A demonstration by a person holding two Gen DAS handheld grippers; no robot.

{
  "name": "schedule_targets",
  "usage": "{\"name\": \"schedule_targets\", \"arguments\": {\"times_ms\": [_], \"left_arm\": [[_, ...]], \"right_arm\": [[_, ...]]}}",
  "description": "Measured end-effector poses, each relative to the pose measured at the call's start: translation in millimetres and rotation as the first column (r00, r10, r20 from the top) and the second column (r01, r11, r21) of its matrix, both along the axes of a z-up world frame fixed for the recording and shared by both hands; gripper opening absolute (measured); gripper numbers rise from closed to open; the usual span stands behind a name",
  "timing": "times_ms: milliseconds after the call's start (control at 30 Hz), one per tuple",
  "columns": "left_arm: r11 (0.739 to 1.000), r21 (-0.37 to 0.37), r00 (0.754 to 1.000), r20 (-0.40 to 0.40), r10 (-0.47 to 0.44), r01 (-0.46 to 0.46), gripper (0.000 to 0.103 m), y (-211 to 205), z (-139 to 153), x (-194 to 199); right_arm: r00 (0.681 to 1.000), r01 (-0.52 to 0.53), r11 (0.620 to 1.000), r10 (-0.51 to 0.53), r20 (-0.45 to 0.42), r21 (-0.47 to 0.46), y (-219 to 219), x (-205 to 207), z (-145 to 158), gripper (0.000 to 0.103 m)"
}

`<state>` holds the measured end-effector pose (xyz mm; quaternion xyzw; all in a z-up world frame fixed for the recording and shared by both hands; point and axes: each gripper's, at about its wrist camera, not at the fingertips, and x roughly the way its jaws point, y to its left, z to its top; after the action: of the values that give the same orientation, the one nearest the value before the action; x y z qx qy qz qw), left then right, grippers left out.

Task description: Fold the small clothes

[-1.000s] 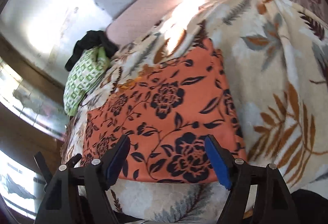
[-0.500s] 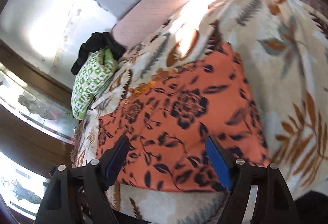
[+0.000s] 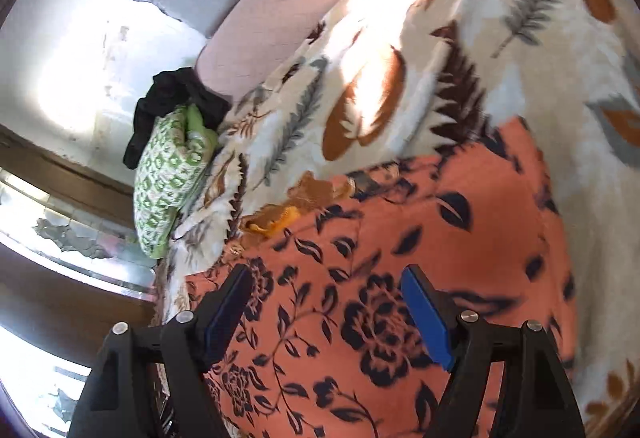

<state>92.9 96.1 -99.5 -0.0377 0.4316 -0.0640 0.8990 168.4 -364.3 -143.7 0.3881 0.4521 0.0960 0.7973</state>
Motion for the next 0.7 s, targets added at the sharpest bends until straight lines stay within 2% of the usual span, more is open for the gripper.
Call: {"name": "schedule_targets", "arguments": {"times_ms": [33,67,100,133,233,300,367,400,500,567,633,667,700], "left_arm": [[1.0,0.015,0.998,-0.062,-0.003,0.004,0.08,-2,-11,6],[0.998,0.061,0.998,-0.065,-0.004,0.008,0.08,-5,-15,7],[0.995,0.102,0.999,-0.046,-0.007,0.012,0.08,-10,-13,8],[0.994,0.108,0.999,-0.037,-0.016,0.02,0.08,-11,-11,7],[0.996,0.088,0.999,-0.039,-0.031,0.034,0.08,-11,-10,7],[0.996,0.084,0.998,-0.043,-0.035,0.039,0.08,-13,-12,7],[0.996,0.081,0.998,-0.046,-0.039,0.043,0.08,-15,-12,5],[0.996,0.082,0.998,-0.047,-0.041,0.045,0.08,-15,-12,4],[0.995,0.082,0.998,-0.045,-0.044,0.048,0.08,-14,-12,3],[0.996,0.078,0.998,-0.045,-0.04,0.043,0.08,-14,-12,2],[0.996,0.076,0.998,-0.045,-0.036,0.039,0.08,-14,-12,3],[0.996,0.078,0.998,-0.045,-0.037,0.04,0.08,-14,-12,3],[0.996,0.079,0.998,-0.044,-0.037,0.041,0.08,-14,-12,4]], "right_arm": [[0.998,0.013,1.0,-0.014,-0.053,-0.003,-6,8,-15,0.081],[0.995,0.032,0.999,-0.03,-0.092,0.018,-12,14,-27,0.079],[0.992,0.084,0.995,-0.078,-0.095,0.057,-18,13,-29,0.078],[0.993,0.091,0.995,-0.087,-0.084,0.046,-14,14,-20,0.08],[0.996,-0.084,0.993,0.085,0.012,-0.077,36,25,27,0.08],[0.973,-0.224,0.972,0.227,0.043,-0.067,83,39,50,0.08],[0.932,-0.353,0.935,0.353,0.08,-0.011,136,53,63,0.08],[0.903,-0.423,0.905,0.417,0.1,0.044,165,60,67,0.08],[0.815,-0.579,0.793,0.566,0.123,0.19,252,85,60,0.08],[0.751,-0.651,0.697,0.648,0.126,0.299,304,101,44,0.08],[0.734,-0.648,0.643,0.671,0.108,0.409,343,119,22,0.08],[0.729,-0.641,0.628,0.678,0.093,0.441,356,129,9,0.08],[0.748,-0.621,0.664,0.661,0.062,0.417,362,138,-2,0.081]]}}
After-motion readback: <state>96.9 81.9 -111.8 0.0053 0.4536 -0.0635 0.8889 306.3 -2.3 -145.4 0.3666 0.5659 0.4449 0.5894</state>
